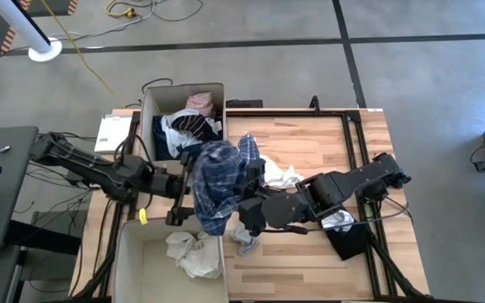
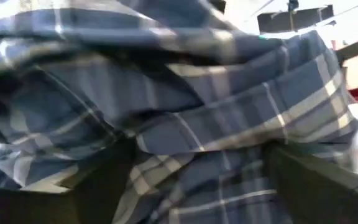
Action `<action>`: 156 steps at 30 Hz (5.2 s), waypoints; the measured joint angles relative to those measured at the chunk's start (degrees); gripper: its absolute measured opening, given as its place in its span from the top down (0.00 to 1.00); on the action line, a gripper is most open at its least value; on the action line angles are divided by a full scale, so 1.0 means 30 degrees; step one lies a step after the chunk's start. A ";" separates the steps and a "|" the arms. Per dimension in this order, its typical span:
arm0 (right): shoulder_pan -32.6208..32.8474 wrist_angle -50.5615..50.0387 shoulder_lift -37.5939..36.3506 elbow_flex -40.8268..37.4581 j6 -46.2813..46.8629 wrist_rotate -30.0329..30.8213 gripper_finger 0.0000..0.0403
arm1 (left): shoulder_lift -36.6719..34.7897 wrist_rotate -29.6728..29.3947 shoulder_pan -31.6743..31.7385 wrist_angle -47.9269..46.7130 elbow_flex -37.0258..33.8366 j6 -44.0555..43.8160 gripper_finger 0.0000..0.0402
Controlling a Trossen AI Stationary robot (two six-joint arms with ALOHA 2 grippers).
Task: Sort clothes
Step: Put the blue checkered into the top light brown laundry organizer
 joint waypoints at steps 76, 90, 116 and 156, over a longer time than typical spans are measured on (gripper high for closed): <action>-0.2530 -0.2726 0.0233 -0.0022 0.4397 0.0115 0.33 | -0.5126 -1.3690 0.6961 -0.5382 0.2076 1.5671 0.89; -0.0743 -0.5752 0.0219 -0.0015 0.8214 0.0136 0.33 | -0.5097 -1.3999 1.1437 -1.0220 0.2076 1.4203 0.89; 0.1061 -0.6807 0.0219 -0.0015 1.0484 0.0427 0.33 | -0.0059 -0.3145 1.8691 -2.2129 0.2973 0.4322 0.89; -0.0046 -0.7037 0.0219 -0.0015 0.9993 0.0376 0.33 | 0.0532 -0.0197 1.9485 -3.2653 1.2444 0.1552 0.36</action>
